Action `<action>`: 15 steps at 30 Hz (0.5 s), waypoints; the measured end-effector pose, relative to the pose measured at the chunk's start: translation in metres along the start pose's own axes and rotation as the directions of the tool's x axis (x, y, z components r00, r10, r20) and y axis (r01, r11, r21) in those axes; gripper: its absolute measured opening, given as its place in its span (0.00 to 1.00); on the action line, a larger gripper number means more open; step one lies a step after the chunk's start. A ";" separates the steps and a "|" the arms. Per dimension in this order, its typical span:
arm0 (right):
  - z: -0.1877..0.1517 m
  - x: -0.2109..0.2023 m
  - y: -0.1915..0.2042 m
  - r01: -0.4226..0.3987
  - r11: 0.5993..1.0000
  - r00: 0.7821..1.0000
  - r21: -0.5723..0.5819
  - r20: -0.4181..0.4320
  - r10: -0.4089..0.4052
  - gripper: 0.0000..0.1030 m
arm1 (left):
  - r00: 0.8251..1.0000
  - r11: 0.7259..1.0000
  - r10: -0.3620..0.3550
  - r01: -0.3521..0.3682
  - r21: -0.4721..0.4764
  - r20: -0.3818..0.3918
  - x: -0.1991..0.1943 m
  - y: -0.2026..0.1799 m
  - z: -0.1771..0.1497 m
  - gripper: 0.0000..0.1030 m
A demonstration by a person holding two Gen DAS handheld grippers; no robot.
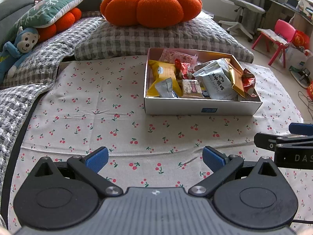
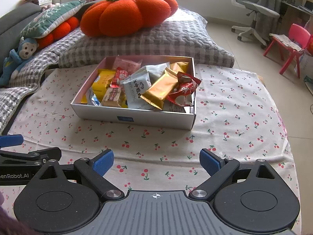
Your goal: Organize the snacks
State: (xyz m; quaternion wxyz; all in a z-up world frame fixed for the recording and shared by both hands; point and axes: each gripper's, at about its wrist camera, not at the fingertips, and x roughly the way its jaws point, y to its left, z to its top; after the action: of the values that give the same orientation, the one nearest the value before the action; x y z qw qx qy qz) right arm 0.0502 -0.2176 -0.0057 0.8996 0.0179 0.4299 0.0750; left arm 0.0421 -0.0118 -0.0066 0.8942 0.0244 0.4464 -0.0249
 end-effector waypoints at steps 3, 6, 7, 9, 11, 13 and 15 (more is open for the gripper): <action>0.000 0.001 0.001 0.000 1.000 1.000 -0.002 -0.003 0.000 0.93 | 1.000 1.000 -0.002 0.002 -0.003 -0.002 0.000 0.001 0.000 0.99; 0.000 0.001 0.002 0.002 1.000 1.000 -0.003 -0.004 -0.002 0.93 | 1.000 1.000 -0.002 0.002 -0.003 -0.004 0.000 0.001 0.000 0.99; 0.000 0.001 0.001 0.001 1.000 1.000 -0.002 -0.004 -0.001 0.93 | 1.000 1.000 -0.002 0.002 -0.002 -0.003 0.000 0.000 0.000 0.99; 0.000 0.001 0.002 0.001 1.000 1.000 -0.002 -0.005 -0.001 0.93 | 1.000 1.000 -0.002 0.002 -0.001 -0.003 0.000 0.001 0.000 0.99; 0.000 0.001 0.002 0.001 1.000 1.000 -0.003 -0.004 -0.001 0.93 | 1.000 1.000 -0.002 0.002 -0.001 -0.001 0.000 0.001 0.000 0.99; -0.001 0.002 0.002 0.002 1.000 1.000 -0.005 -0.004 -0.002 0.93 | 1.000 1.000 0.002 -0.002 0.000 -0.001 0.000 0.001 0.000 0.99; -0.002 0.003 0.003 0.001 1.000 1.000 -0.007 -0.005 -0.001 0.93 | 1.000 1.000 0.010 -0.010 0.002 0.000 0.000 0.001 0.000 0.99</action>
State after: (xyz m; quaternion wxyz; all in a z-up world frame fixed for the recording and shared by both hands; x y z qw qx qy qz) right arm 0.0504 -0.2147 -0.0087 0.8987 0.0143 0.4318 0.0760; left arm 0.0419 -0.0109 -0.0067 0.8942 0.0275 0.4463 -0.0208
